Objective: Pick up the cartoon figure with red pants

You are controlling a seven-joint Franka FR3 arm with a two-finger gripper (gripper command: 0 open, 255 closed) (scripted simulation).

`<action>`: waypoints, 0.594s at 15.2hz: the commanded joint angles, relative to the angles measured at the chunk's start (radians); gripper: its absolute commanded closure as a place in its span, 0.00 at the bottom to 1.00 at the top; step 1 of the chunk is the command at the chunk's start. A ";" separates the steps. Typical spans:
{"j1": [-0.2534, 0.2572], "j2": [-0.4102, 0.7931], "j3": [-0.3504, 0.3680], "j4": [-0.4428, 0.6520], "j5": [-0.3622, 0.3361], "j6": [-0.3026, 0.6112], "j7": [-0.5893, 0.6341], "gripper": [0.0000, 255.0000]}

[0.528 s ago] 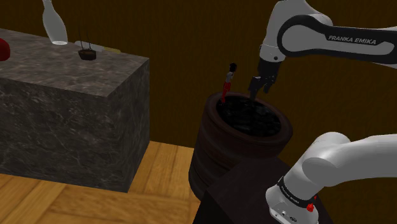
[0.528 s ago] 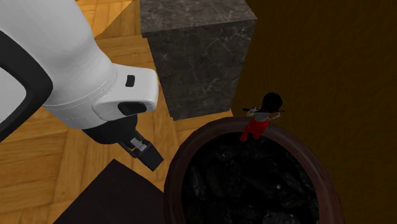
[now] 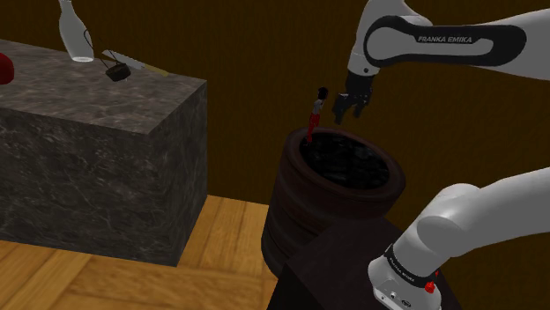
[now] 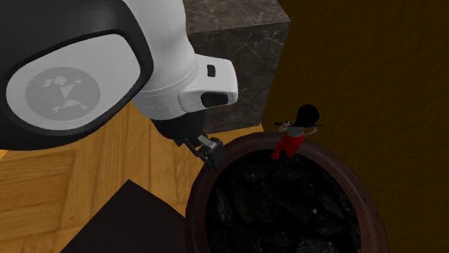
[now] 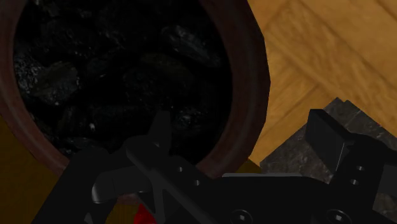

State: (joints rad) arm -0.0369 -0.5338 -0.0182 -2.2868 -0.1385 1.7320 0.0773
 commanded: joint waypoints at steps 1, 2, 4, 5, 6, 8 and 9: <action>-0.012 0.063 -0.017 0.056 -0.004 0.019 -0.006 0.00; -0.017 0.097 -0.025 0.085 -0.006 0.029 -0.010 0.00; -0.027 0.163 -0.042 0.146 -0.006 0.047 -0.018 0.00; -0.031 0.197 -0.050 0.178 -0.005 0.054 -0.022 0.00; -0.036 0.230 -0.059 0.211 -0.003 0.060 -0.027 0.00; -0.045 0.297 -0.075 0.281 0.003 0.069 -0.036 0.00; -0.050 0.330 -0.083 0.317 0.006 0.071 -0.041 0.00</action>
State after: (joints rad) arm -0.0823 -0.2438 -0.0931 -2.0132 -0.1358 1.8004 0.0404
